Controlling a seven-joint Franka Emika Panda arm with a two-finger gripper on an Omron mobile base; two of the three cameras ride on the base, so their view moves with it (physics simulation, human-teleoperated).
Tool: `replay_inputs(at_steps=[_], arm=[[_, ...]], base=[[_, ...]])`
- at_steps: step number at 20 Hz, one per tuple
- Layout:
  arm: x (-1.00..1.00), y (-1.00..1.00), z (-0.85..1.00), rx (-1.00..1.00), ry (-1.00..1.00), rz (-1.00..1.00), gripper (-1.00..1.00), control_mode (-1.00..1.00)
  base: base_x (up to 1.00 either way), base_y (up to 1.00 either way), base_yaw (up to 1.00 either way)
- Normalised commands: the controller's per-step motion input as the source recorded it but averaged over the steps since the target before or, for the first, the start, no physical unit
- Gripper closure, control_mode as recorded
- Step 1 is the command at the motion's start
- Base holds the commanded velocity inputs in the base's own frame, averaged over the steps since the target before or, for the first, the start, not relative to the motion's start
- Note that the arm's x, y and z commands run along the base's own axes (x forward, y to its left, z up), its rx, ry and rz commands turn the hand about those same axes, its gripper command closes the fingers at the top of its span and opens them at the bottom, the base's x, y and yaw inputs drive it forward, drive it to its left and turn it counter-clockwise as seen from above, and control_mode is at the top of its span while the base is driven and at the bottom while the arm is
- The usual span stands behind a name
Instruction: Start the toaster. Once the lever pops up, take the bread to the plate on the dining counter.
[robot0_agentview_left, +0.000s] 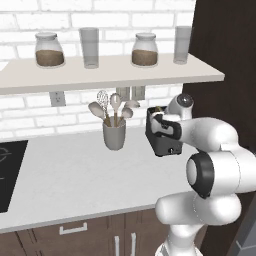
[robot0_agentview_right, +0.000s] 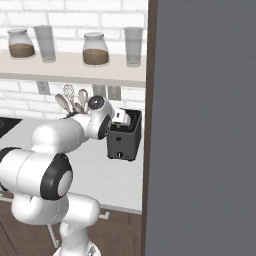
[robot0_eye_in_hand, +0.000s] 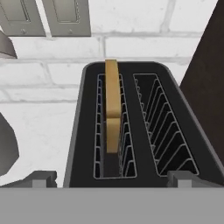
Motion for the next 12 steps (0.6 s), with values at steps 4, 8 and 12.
replay_inputs(at_steps=[4, 8, 12], arm=[[0.27, 0.0, 0.0, 0.0, 0.0, 0.0, -1.0, -1.0], [0.28, 0.0, -0.01, 0.0, 0.0, 0.0, -1.0, -1.0], [0.21, 0.0, -0.13, 0.0, 0.0, 0.0, -1.0, -1.0]], base=[[0.0, 0.0, 0.0], [0.0, 0.0, 0.0], [0.0, 0.0, 0.0]])
